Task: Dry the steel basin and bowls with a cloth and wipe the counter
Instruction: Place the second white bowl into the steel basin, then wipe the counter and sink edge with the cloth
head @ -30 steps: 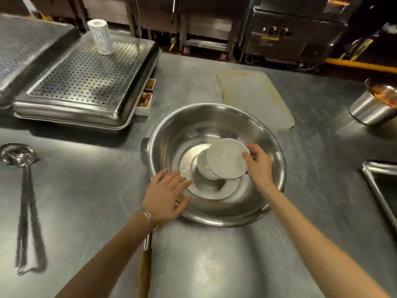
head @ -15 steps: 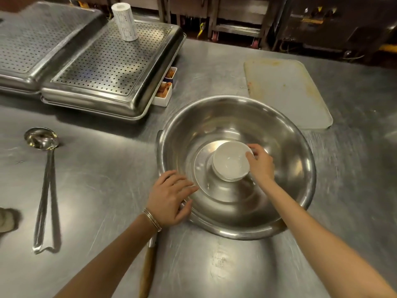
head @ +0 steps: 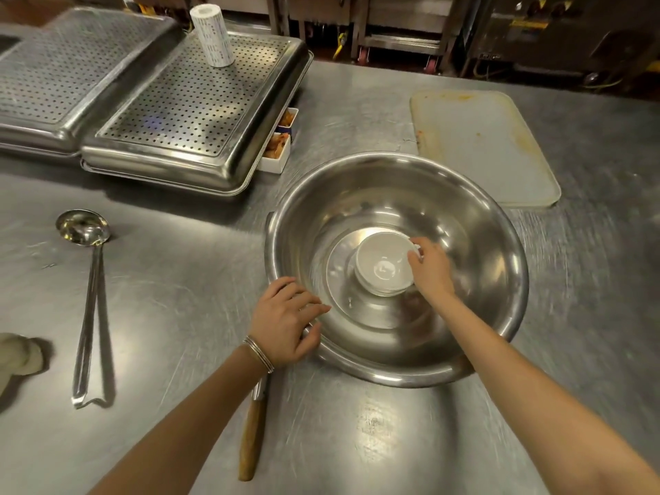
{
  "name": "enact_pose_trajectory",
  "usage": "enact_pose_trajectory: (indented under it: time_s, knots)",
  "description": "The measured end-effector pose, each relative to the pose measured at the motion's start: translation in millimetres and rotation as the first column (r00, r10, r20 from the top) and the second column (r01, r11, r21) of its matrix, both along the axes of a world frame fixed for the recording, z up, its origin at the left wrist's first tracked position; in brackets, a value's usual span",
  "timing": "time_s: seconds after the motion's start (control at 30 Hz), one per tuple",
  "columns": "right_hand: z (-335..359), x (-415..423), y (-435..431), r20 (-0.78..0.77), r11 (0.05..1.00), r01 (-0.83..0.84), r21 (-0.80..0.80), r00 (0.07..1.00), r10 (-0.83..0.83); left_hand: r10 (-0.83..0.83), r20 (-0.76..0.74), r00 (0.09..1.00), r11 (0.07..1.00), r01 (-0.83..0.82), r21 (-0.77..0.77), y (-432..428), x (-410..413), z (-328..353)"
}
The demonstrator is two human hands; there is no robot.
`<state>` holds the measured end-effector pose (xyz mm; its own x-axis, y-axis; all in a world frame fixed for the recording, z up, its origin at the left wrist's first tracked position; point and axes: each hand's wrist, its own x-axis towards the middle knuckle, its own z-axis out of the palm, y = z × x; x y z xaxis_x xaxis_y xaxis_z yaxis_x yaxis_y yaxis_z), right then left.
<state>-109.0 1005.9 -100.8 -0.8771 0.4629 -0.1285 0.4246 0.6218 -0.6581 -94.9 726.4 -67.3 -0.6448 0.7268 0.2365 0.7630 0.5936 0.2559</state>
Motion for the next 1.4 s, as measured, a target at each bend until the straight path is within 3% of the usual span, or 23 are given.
enact_pose_trajectory:
  time_s: [0.23, 0.37, 0.47, 0.53, 0.8, 1.2, 1.4]
  knots:
    - [27, 30, -4, 0.044, 0.994, -0.108, 0.03, 0.993, 0.107, 0.032, 0.033, 0.999, 0.987, -0.026, -0.158, -1, 4, 14]
    - [61, 60, -12, 0.095, 0.943, -0.226, 0.242, 0.973, 0.209, 0.047, -0.022, 0.999, 0.965, -0.051, -0.256, -8, 11, 30]
    - [85, 85, -30, 0.015, 0.876, -0.242, 0.417, 0.966, 0.26, 0.079, -0.044, 0.996, 0.977, -0.086, -0.194, -25, 22, 40]
    - [95, 100, -49, -0.066, 0.86, -0.232, 0.454, 0.954, 0.293, 0.11, -0.046, 0.993, 0.977, -0.116, -0.178, -41, 31, 44]
    - [91, 153, -162, -0.202, 0.843, -0.235, 0.484, 0.908, 0.368, 0.16, -0.032, 0.987, 0.976, -0.163, -0.144, -121, 56, 43]
    - [56, 156, -375, -0.123, 0.873, -0.201, 0.444, 0.952, 0.281, 0.059, 0.01, 0.998, 0.985, -0.056, -0.165, -351, 27, 20]
    - [65, 136, -448, -0.05, 0.857, -0.3, 0.419, 0.935, 0.352, 0.133, 0.052, 0.99, 0.979, -0.123, -0.164, -430, 23, 25]
